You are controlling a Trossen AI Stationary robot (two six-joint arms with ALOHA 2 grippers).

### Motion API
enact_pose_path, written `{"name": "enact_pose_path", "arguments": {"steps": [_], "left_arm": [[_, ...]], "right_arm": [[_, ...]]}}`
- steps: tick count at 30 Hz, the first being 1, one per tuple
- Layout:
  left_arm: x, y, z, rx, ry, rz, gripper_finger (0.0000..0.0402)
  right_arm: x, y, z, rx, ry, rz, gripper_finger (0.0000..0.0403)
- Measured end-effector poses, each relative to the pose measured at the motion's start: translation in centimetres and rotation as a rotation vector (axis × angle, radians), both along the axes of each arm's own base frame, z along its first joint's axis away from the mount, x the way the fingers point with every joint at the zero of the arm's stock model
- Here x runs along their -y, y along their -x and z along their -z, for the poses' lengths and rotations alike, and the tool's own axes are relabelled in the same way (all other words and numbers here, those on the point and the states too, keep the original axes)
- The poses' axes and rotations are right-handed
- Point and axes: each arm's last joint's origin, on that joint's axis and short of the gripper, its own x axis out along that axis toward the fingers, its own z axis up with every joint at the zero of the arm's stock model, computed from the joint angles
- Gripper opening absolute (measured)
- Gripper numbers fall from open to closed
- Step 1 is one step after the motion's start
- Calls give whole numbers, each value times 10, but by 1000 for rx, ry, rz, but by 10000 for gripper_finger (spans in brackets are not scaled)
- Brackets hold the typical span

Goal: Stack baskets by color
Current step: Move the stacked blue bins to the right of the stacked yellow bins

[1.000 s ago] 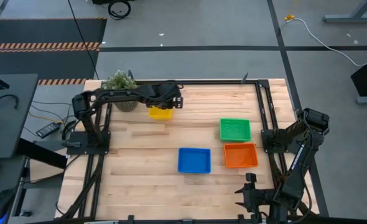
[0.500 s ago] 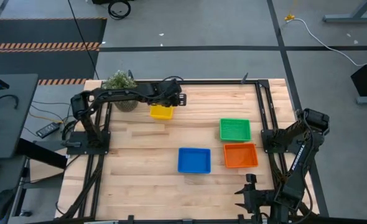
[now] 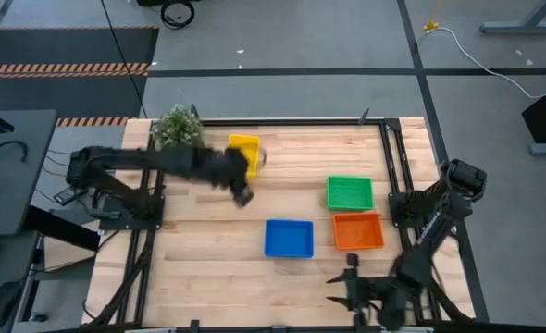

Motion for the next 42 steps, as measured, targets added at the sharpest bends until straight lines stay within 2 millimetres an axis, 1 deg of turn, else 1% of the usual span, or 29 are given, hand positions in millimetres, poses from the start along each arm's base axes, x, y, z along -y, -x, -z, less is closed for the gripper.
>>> {"name": "enact_pose_path", "arguments": {"steps": [2, 4, 8, 10, 14, 17, 20, 23, 25, 28, 31, 34, 38, 41, 42], "left_arm": [[35, 7, 0, -35, -93, 6, 118], [69, 15, 1, -26, -158, 18, 117], [135, 25, 10, 55, -201, 54, 117], [165, 31, 16, 114, -220, 76, 117], [213, 42, 33, 211, -293, 100, 117], [237, 49, 47, 265, -344, 99, 117], [251, 50, 60, 302, -358, 80, 117], [257, 46, 69, 320, -360, 65, 117], [257, 45, 71, 317, -367, 65, 117], [256, 40, 74, 317, -371, 52, 117], [254, 38, 75, 317, -379, 43, 117], [252, 36, 75, 312, -385, 38, 117], [249, 34, 75, 310, -386, 28, 117], [248, 33, 75, 308, -386, 25, 117], [248, 33, 75, 304, -388, 28, 117]], "right_arm": [[10, -20, -2, -4, 10, -28, 190], [22, -40, -5, -22, 21, -69, 197], [48, -73, -13, -86, 30, -133, 220], [63, -86, -14, -126, 21, -142, 233], [92, -106, -17, -161, -38, -114, 252], [103, -117, -13, -157, -56, -82, 254], [104, -125, -6, -152, -76, -68, 250], [102, -135, 8, -217, -62, -59, 248], [101, -140, 16, -281, -29, -54, 246], [98, -148, 22, -359, 22, -34, 241], [99, -153, 32, -456, 79, -11, 224], [101, -157, 37, -513, 102, -45, 182], [107, -159, 37, -540, 157, -126, 92], [116, -156, 30, -574, 258, -203, 25], [120, -156, 26, -568, 284, -230, 18]]}}
